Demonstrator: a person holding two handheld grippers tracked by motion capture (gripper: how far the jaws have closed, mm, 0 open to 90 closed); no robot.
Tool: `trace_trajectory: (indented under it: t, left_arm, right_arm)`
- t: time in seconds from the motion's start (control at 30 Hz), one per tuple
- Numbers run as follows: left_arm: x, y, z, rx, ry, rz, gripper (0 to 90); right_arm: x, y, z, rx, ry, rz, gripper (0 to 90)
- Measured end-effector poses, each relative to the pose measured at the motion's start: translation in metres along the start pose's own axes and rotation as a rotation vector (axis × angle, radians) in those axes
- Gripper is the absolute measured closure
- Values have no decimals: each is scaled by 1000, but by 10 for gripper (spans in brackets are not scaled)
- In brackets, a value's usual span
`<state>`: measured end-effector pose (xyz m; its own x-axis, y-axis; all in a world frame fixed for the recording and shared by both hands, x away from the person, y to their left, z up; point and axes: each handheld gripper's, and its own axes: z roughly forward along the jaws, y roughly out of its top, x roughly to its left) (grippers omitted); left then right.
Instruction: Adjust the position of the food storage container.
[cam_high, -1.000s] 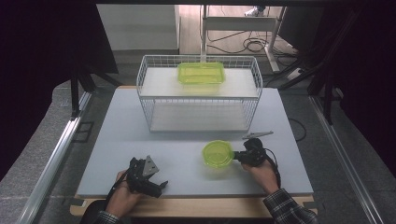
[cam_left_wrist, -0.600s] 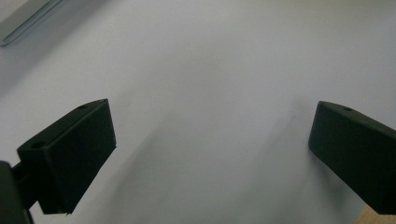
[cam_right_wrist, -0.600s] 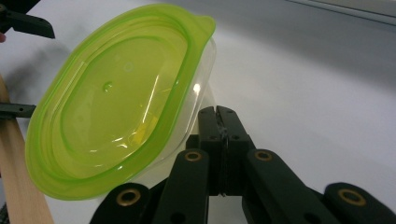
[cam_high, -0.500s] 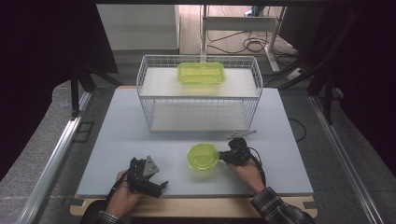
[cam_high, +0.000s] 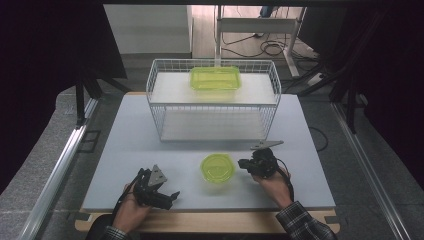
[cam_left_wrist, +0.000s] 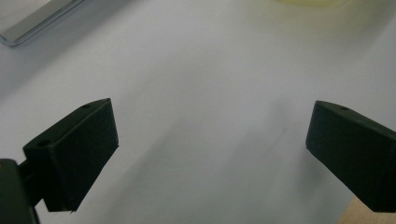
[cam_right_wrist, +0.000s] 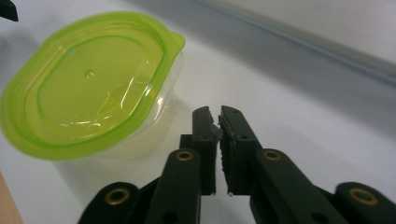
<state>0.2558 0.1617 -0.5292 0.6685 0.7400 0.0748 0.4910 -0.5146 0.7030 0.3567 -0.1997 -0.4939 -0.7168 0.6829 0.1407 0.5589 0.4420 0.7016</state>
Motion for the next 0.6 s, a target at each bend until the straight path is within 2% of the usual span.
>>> trace_trajectory:
  t: [0.17, 0.47, 0.6]
  left_arm:
    - [2, 0, -3, -29, -12, -26, 23]
    - [0, 0, -4, -36, 13, 4, 21]
    - [1, 0, -4, -43, 15, 1, 13]
  right_arm:
    - [-1, -1, -18, -47, -27, -24, 703]
    - [1, -10, -35, -87, -33, -12, 387]
    - [3, -15, -39, -94, -29, -19, 261]
